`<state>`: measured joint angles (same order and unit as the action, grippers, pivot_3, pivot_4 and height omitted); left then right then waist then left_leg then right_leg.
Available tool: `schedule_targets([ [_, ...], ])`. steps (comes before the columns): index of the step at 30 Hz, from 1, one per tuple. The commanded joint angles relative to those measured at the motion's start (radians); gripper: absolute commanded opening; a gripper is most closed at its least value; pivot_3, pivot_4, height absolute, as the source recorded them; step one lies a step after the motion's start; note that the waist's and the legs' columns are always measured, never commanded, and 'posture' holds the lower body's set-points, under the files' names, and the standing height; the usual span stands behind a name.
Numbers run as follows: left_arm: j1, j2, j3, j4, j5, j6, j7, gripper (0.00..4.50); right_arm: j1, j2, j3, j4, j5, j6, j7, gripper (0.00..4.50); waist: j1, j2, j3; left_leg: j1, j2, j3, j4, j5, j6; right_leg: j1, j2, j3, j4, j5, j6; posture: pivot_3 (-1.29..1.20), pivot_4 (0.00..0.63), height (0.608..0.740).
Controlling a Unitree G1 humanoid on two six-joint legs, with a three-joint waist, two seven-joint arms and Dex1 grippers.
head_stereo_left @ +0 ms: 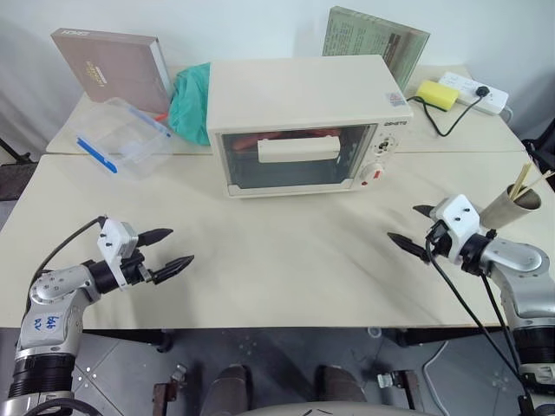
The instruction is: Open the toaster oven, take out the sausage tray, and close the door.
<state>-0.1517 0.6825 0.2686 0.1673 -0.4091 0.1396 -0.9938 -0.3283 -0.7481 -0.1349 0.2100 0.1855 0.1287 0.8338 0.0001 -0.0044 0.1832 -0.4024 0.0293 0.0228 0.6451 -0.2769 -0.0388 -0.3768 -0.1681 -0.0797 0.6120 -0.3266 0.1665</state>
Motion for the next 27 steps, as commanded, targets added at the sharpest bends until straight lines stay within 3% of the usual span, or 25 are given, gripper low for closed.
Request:
schedule_targets([
  [1,0.004,0.028,0.024,-0.022,-0.005,-0.018,-0.011,4.5,-0.006,-0.022,-0.02,-0.005,0.003,-0.023,0.011,4.4,0.001,0.0,0.0,0.0,0.0,0.0,0.0,0.0,0.0,0.0,0.0,0.0,0.0,0.0,0.0,0.0,0.15,0.74],
  [8,-0.004,0.03,0.056,-0.09,-0.041,0.083,0.066,4.5,0.007,-0.026,-0.018,-0.09,0.029,0.037,0.044,4.4,0.0,0.0,0.0,0.0,0.0,0.0,0.0,0.0,0.0,0.0,0.0,0.0,0.0,0.0,0.0,0.0,0.15,0.74],
  [18,-0.029,0.022,0.06,-0.138,-0.109,0.069,-0.018,4.5,-0.068,-0.033,0.04,-0.481,0.24,0.432,0.103,4.4,0.0,0.0,0.0,0.0,0.0,0.0,0.001,0.0,0.0,0.0,0.0,0.0,0.001,0.0,0.0,0.0,0.15,0.74],
  [27,-0.07,-0.011,0.055,-0.135,-0.134,0.034,-0.062,4.5,-0.35,0.104,0.157,-0.335,0.212,0.422,0.074,4.4,0.0,-0.001,0.0,0.0,0.0,0.0,0.002,-0.001,0.0,0.0,0.0,0.0,0.002,0.0,0.0,0.0,0.15,0.74],
])
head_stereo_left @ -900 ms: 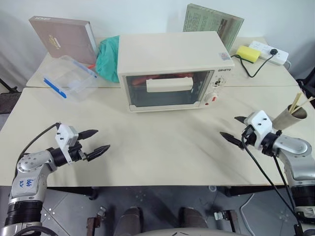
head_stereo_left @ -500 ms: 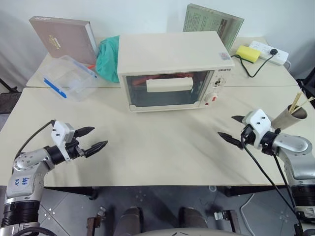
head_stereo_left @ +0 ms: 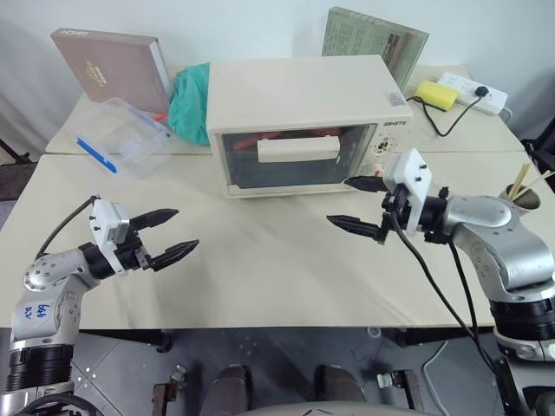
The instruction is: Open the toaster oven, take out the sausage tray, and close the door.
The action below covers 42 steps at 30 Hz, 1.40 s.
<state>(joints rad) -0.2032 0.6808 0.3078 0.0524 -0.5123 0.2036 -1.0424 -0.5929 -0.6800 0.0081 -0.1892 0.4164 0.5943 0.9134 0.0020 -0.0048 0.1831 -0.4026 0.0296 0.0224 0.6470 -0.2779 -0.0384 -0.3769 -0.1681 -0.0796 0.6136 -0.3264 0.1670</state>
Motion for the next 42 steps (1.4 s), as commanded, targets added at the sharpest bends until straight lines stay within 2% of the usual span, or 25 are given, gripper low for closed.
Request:
schedule_targets([
  [1,-0.022,-0.012,0.018,-0.021,-0.034,-0.032,-0.012,4.5,-0.122,0.052,0.023,0.095,-0.026,-0.059,-0.003,4.4,-0.004,0.0,0.0,0.0,0.0,0.0,0.001,0.0,0.0,0.0,0.0,0.0,0.0,0.0,0.0,0.0,0.15,0.74],
  [13,-0.027,-0.023,0.034,-0.023,-0.038,-0.057,0.005,4.5,-0.243,0.107,0.084,0.243,-0.077,-0.203,0.1,4.4,-0.008,0.0,0.0,0.0,0.0,0.001,0.001,-0.002,0.0,-0.002,0.0,0.0,0.003,0.0,0.0,0.0,0.15,0.74],
  [25,-0.087,-0.02,0.023,0.024,-0.035,0.006,0.07,4.5,-0.205,0.069,0.091,0.147,-0.06,-0.191,0.191,4.4,-0.007,0.0,0.0,0.0,0.0,0.001,0.001,-0.002,0.0,-0.002,0.0,0.0,0.003,0.0,0.0,0.0,0.15,0.74],
  [29,-0.166,-0.033,0.038,0.047,-0.079,0.035,0.074,3.62,-0.171,0.064,0.117,0.138,-0.09,-0.216,0.208,4.5,-0.007,0.0,0.0,0.0,0.0,0.001,0.001,-0.002,0.0,-0.002,0.0,-0.001,0.003,0.0,0.0,0.0,0.15,0.74],
  [35,-0.252,-0.033,0.053,0.033,-0.185,0.167,0.086,1.72,-0.117,0.063,0.148,0.131,-0.14,-0.266,0.215,4.5,-0.01,-0.001,0.0,0.0,0.001,0.001,0.001,-0.002,0.0,-0.002,0.0,-0.001,0.004,0.0,0.0,0.0,0.15,0.74],
  [40,-0.308,-0.02,0.046,0.055,-0.208,0.221,0.069,0.12,-0.083,0.087,0.174,0.111,-0.156,-0.286,0.202,4.5,-0.009,-0.001,0.0,0.0,0.0,0.001,0.001,-0.002,0.0,-0.002,0.0,-0.001,0.004,0.0,0.0,0.0,0.15,0.74],
  [42,-0.321,-0.012,0.036,0.072,-0.198,0.227,0.055,0.03,-0.079,0.095,0.177,0.107,-0.157,-0.285,0.196,4.5,-0.009,-0.001,0.0,0.0,0.001,0.001,0.001,-0.002,0.0,-0.002,0.0,-0.001,0.004,0.0,0.0,0.0,0.15,0.74],
])
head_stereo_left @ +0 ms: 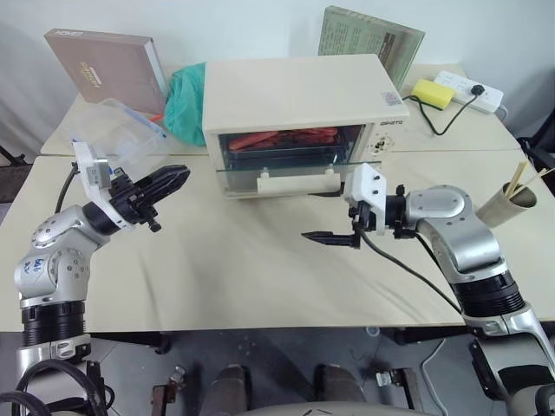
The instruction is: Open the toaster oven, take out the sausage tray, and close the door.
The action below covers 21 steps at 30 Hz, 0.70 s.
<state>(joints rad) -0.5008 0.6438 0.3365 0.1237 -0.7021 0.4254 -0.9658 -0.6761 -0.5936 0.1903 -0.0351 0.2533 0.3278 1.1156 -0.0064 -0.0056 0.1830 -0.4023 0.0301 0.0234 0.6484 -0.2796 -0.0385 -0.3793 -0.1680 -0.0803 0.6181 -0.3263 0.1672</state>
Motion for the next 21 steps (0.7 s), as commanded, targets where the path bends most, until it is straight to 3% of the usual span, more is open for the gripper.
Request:
schedule_targets([
  [1,-0.028,0.026,0.004,0.006,-0.006,0.006,-0.028,0.03,0.005,0.012,-0.005,-0.048,0.006,-0.019,-0.007,4.5,0.0,0.0,0.0,0.0,0.0,0.0,0.0,0.0,0.0,0.0,0.0,0.0,0.0,0.0,0.0,0.0,0.15,0.74],
  [6,-0.112,-0.002,-0.059,0.08,0.02,0.004,-0.082,0.03,0.012,0.025,0.002,-0.04,0.001,-0.026,-0.011,4.5,0.005,0.0,0.0,0.0,0.0,0.0,0.001,0.0,0.0,0.0,0.0,0.0,0.0,0.0,0.0,0.0,0.15,0.74],
  [12,-0.29,-0.109,-0.154,0.358,0.162,-0.133,-0.07,0.03,0.016,0.038,0.007,-0.043,0.003,-0.02,-0.007,4.5,0.005,-0.001,0.0,0.0,0.0,0.0,0.002,0.0,0.0,0.001,0.0,0.0,0.0,0.0,0.0,0.0,0.15,0.74],
  [18,-0.321,-0.135,-0.239,0.439,0.228,-0.151,-0.192,0.03,0.035,0.03,0.0,-0.088,0.011,0.02,-0.015,4.5,-0.008,-0.001,0.0,0.0,0.0,0.001,-0.001,0.0,0.0,-0.001,0.0,-0.002,0.0,0.0,0.0,0.0,0.15,0.74],
  [21,-0.339,-0.133,-0.27,0.478,0.27,-0.147,-0.211,0.03,0.084,-0.026,-0.003,-0.172,0.017,0.12,-0.015,4.5,-0.004,-0.002,0.0,0.0,0.0,0.001,-0.001,0.0,0.0,-0.001,0.0,-0.002,0.0,0.0,0.0,0.0,0.15,0.74],
])
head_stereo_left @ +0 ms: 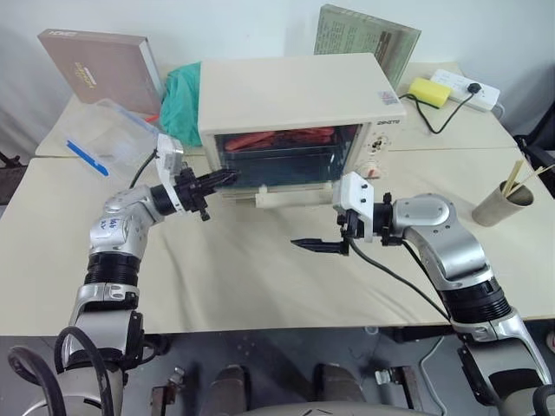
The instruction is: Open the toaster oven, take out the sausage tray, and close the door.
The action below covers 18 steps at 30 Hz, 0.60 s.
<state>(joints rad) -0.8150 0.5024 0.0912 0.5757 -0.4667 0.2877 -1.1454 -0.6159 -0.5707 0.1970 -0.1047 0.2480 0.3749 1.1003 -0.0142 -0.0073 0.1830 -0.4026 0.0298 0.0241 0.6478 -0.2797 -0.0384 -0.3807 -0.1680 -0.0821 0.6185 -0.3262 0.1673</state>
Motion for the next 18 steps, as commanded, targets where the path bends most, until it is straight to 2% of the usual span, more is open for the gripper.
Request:
schedule_targets([
  [1,-0.029,0.009,-0.029,0.036,0.044,-0.012,-0.035,0.03,0.036,-0.062,-0.011,-0.123,0.022,0.099,-0.003,4.5,0.007,0.0,0.0,0.0,0.0,0.0,0.001,0.0,0.0,0.0,0.0,0.0,0.0,0.0,0.0,0.0,0.15,0.74],
  [8,-0.061,-0.002,-0.01,0.081,0.053,-0.039,-0.046,0.03,0.119,-0.251,-0.012,-0.196,-0.01,0.189,0.03,4.5,0.03,-0.003,0.001,-0.002,0.0,0.0,0.003,-0.001,0.001,0.0,0.0,0.0,0.0,0.0,0.0,0.0,0.15,0.74],
  [18,-0.063,-0.02,-0.018,0.088,0.068,-0.063,-0.061,0.03,0.119,-0.386,0.007,-0.174,-0.056,0.259,0.072,4.5,0.036,-0.003,0.001,-0.002,0.0,0.001,0.005,-0.001,0.001,0.0,0.0,0.001,0.0,0.0,0.0,0.0,0.15,0.74],
])
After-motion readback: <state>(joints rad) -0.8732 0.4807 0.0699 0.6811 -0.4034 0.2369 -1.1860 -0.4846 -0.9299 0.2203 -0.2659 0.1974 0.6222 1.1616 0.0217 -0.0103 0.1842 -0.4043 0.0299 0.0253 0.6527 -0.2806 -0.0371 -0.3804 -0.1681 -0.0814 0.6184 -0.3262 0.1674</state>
